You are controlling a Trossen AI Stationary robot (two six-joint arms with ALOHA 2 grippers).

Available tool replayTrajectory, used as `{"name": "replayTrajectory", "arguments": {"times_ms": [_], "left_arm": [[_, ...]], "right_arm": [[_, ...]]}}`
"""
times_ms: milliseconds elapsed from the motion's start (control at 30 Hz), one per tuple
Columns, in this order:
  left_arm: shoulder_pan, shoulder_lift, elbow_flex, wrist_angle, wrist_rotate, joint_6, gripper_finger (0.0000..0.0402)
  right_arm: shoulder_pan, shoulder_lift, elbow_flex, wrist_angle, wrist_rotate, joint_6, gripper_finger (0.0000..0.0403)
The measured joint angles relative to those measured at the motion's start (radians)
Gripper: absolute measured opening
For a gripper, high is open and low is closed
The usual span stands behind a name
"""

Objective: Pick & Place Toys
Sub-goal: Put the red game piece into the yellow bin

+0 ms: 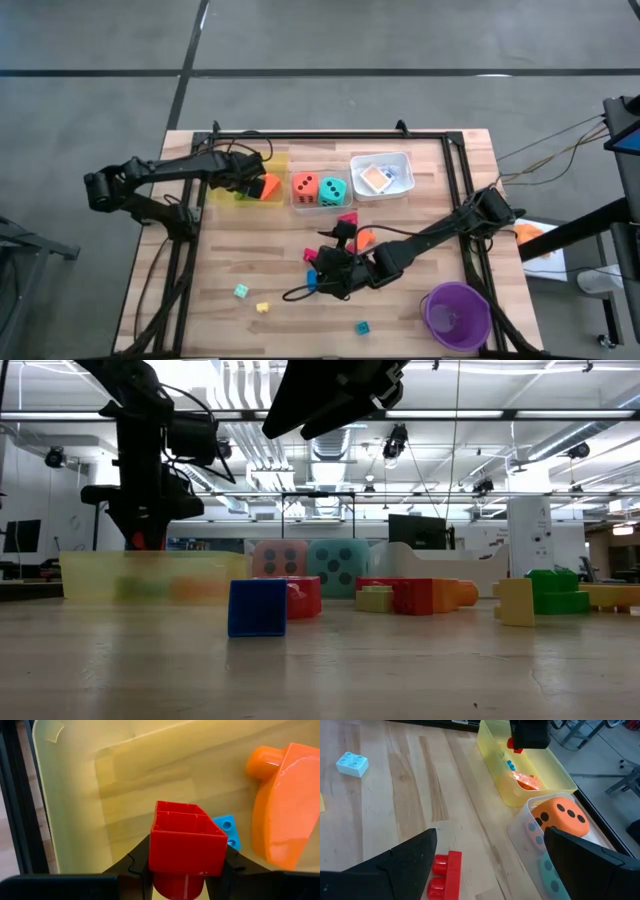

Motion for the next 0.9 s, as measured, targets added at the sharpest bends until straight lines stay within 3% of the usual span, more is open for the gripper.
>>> {"name": "replayTrajectory", "arguments": {"times_ms": [900], "left_arm": [[0.073, 0.0, -0.057, 0.002, 0.036, -0.017, 0.0115]], "right_arm": [[0.0, 0.0, 0.0, 0.0, 0.0, 0.0, 0.0364]]}}
